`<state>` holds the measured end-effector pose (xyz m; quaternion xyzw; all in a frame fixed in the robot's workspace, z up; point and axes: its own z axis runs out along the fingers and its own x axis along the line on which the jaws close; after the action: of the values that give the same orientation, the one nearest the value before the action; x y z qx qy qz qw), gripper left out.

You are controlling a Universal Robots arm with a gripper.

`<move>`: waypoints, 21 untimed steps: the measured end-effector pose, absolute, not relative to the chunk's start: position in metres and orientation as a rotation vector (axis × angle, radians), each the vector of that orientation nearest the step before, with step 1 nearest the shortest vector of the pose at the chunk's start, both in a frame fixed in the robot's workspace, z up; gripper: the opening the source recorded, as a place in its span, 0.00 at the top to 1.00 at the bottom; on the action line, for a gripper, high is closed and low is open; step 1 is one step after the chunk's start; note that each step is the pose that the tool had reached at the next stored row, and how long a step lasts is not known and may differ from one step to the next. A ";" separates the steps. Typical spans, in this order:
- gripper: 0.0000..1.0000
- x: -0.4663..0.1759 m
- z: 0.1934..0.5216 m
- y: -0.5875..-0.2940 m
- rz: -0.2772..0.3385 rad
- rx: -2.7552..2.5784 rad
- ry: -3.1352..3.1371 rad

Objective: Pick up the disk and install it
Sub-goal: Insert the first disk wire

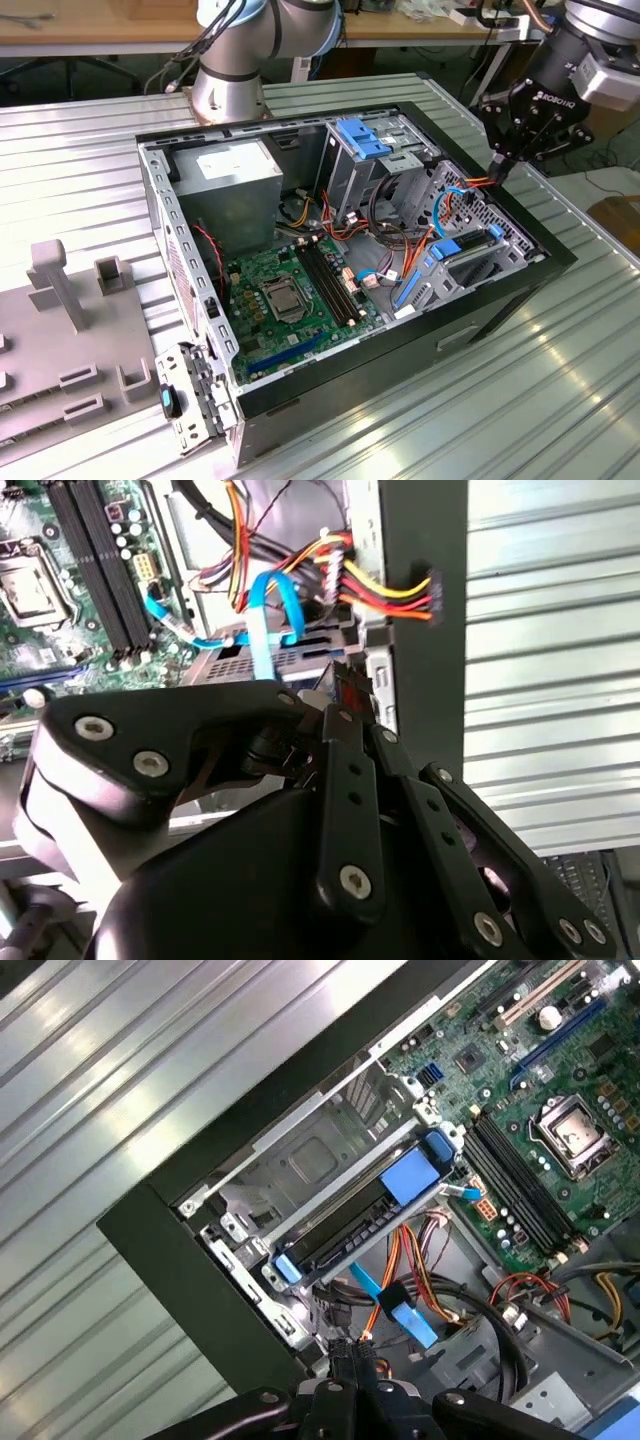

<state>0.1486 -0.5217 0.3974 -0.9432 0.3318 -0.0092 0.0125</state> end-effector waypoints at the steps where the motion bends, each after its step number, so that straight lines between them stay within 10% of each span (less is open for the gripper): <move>1: 0.89 0.150 0.397 -0.521 -0.029 -2.941 1.032; 21: 0.89 0.162 0.387 -0.510 -0.077 -3.056 0.555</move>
<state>0.1620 -0.5100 0.3866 -0.9835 0.1785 -0.0248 0.0175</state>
